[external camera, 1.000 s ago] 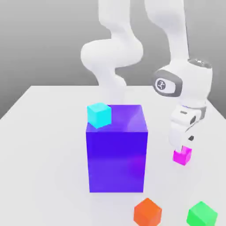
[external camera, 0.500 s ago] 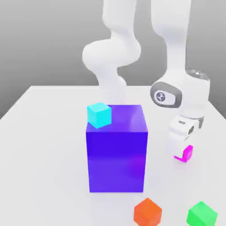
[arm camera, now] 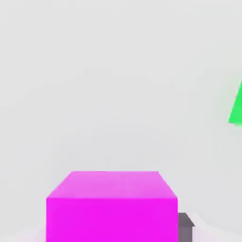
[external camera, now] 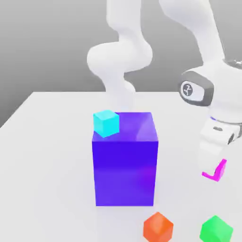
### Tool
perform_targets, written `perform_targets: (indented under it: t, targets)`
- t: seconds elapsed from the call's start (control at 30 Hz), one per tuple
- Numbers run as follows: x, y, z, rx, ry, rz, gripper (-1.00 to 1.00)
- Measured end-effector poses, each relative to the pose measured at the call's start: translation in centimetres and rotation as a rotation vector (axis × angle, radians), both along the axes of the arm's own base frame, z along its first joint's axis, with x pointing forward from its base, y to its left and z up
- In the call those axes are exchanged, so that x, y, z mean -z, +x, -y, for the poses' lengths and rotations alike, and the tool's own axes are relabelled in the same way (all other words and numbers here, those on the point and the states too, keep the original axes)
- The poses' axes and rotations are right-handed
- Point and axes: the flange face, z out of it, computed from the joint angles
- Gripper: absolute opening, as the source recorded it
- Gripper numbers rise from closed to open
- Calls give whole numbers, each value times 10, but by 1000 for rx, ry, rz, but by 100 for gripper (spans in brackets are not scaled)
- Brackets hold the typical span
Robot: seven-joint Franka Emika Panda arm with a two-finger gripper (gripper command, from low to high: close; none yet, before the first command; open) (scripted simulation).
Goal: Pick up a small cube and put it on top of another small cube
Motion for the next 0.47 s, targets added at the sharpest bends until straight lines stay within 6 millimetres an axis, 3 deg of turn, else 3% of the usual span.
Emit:
perform_targets:
  t: [0.23, 0.33, 0.37, 0.47]
  targets:
    - [-16, 94, 26, -52, 15, -13, -100]
    - [19, 104, 29, -57, 17, -14, -100]
    - [33, 104, 30, -57, 17, -14, 100]
    - [33, 104, 30, -57, 17, -14, 100]
